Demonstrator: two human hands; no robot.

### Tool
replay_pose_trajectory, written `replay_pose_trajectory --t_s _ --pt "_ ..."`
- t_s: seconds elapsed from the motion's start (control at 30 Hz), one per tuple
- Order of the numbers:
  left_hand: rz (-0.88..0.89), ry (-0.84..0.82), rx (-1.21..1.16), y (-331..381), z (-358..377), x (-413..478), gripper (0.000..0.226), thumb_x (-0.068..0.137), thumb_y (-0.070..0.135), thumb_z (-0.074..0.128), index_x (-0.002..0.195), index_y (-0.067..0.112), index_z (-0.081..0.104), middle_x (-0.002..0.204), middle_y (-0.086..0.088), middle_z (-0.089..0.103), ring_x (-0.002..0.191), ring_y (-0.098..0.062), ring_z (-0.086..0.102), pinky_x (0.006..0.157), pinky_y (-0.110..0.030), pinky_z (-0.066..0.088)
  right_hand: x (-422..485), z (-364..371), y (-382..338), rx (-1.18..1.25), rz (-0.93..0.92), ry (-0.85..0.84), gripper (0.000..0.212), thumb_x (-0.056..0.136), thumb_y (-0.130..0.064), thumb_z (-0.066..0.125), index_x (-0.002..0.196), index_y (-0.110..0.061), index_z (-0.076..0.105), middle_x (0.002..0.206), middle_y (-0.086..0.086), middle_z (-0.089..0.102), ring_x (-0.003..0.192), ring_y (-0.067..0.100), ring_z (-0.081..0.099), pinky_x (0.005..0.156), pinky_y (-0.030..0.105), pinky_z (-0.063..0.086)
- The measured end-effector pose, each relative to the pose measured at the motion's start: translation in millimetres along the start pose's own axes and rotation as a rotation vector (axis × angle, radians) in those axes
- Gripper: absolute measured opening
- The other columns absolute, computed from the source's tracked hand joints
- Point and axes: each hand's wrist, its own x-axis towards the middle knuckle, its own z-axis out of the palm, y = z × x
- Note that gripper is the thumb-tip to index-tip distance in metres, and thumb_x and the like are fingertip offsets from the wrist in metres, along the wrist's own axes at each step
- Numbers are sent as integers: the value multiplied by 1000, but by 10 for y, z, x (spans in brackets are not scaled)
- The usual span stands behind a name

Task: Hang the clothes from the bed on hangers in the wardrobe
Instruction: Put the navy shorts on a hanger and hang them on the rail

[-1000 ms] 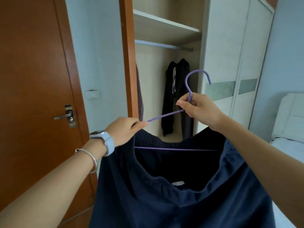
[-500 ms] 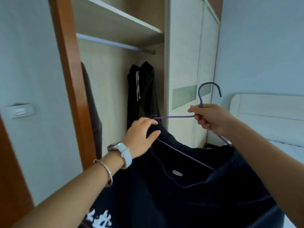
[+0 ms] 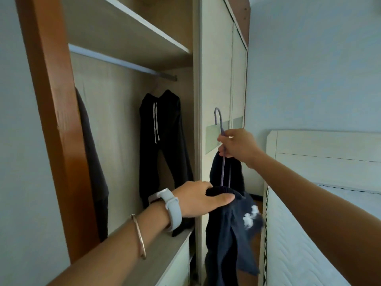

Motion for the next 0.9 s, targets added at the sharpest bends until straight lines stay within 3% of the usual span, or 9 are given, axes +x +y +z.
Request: replay_pose_trajectory --t_s 0.13,0.27,0.4,0.47,0.57,0.63,0.7,0.73,0.9 --pt "6 170 85 -308 -176 155 30 87 43 50 95 15 57 87 -1 60 90 -24 63 73 -28 46 218 126 -24 -403 -175 87 29 93 -29 46 108 -15 66 75 -1 65 59 5 51 55 19 41" --pt "28 409 53 -714 -371 392 23 88 34 55 98 15 61 90 -7 67 81 -24 63 72 -32 49 451 226 -6 -544 -235 137 33 94 -32 46 107 -11 67 86 1 53 71 16 49 66 25 35" --pt "138 682 -24 -995 -466 626 15 89 20 57 97 12 67 74 4 63 54 -1 47 54 -9 34 684 357 86 -442 -265 129 30 95 -24 44 87 -3 64 90 5 49 72 20 52 59 21 38" --pt "202 810 -54 -1080 -512 739 15 89 13 56 94 8 69 67 10 58 50 8 49 51 -1 35 805 416 151 -400 -267 137 32 95 -21 43 86 1 64 79 1 49 63 13 52 51 7 38" --pt "284 965 -41 -1202 -548 935 16 89 9 55 93 5 70 77 6 65 60 21 50 55 7 34 1049 509 266 -378 -304 173 37 95 -20 43 85 7 65 83 6 52 70 21 54 63 20 39" --pt "291 1012 -42 -1289 -557 1108 19 91 10 53 99 5 69 85 2 68 65 8 52 57 8 34 1263 602 326 -336 -331 182 39 95 -22 44 87 8 67 87 9 53 76 27 58 72 33 45" --pt "255 1006 -50 -1395 -571 1328 24 94 16 49 107 7 66 89 -1 69 60 5 54 55 5 36 1522 709 388 -261 -336 162 37 94 -26 48 87 5 66 90 8 54 76 31 63 80 42 51" --pt "240 1002 -51 -1458 -579 1457 27 95 19 45 112 8 64 96 -1 70 59 8 55 57 4 38 1658 763 421 -202 -338 144 35 93 -28 50 86 2 66 90 7 55 73 29 64 81 43 53" --pt "227 907 -39 -1627 -627 2201 33 97 22 40 124 12 55 118 -3 65 103 -6 57 81 5 34 2297 993 569 -87 -417 -2 36 90 -30 56 59 -11 58 66 7 59 48 12 54 74 37 49"
